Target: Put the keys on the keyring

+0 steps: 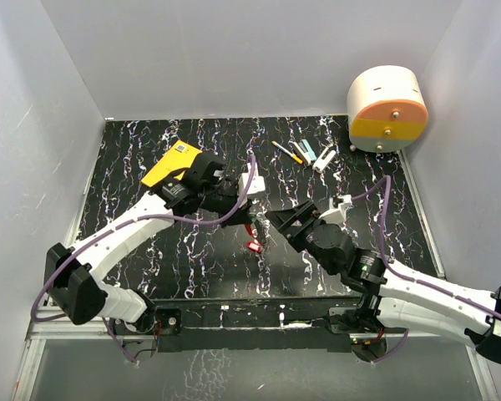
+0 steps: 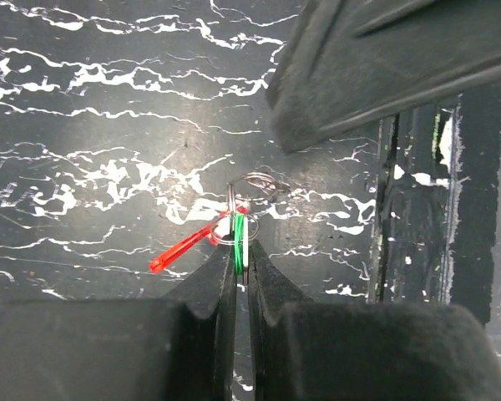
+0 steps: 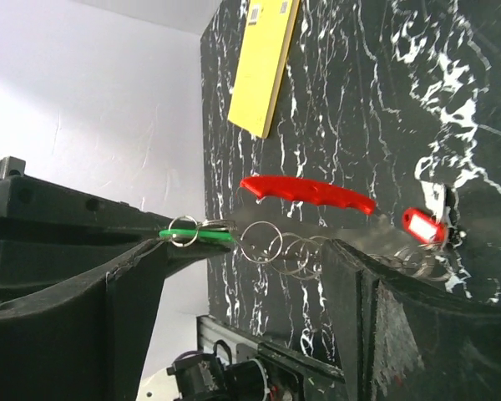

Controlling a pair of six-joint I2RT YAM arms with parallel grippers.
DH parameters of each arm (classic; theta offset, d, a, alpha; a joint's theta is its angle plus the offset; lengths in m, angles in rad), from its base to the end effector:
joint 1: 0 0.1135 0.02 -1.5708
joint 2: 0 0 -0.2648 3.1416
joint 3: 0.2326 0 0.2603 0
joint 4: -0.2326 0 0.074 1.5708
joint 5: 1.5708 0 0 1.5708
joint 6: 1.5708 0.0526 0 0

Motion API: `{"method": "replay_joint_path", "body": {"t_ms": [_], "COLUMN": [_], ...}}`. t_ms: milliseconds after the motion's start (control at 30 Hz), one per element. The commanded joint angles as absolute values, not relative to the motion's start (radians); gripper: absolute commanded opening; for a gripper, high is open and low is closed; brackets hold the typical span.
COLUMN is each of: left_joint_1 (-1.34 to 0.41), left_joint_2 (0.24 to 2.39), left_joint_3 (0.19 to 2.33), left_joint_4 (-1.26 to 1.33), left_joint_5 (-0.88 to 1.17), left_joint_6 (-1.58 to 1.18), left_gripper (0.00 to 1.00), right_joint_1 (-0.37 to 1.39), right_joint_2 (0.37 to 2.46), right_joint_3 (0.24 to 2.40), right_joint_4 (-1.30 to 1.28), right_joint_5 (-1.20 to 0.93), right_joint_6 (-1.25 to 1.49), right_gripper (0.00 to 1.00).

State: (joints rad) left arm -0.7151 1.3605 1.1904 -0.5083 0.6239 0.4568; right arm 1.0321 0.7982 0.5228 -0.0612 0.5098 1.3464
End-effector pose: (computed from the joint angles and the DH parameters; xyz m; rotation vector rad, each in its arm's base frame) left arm 0.2180 -0.2300 0.3155 1.5001 1.6461 -0.8395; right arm 0.1290 0.1657 0.2524 0.6772 1.9147 1.1214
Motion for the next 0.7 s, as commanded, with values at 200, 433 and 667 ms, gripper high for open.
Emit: {"method": "replay_joint_path", "body": {"t_ms": [200,433,667], "left_joint_1": [-0.653,-0.638,-0.668], "left_joint_2": [1.656,1.877,2.01], "left_joint_3": [1.594,1.762,1.784], "left_joint_4": [-0.64,-0.589,-0.502], "left_joint_5": [0.497,0.575,0.695], "left_joint_6": [0.653,0.647,0.515], "left_gripper": [0.0,0.0,0.0], "right_joint_1": [1.031,1.031,1.031], "right_joint_2": [0.647,0.581,0.556], "right_joint_3": [0.671,0.673,0.708], "right_joint_4": [-0.501,-0.619,-0.691], "right_joint_5": [0.71,0.715,0.715], "right_joint_6": [1.379,1.444,1.441], "right_gripper": [0.84,0.85,0.89]}}
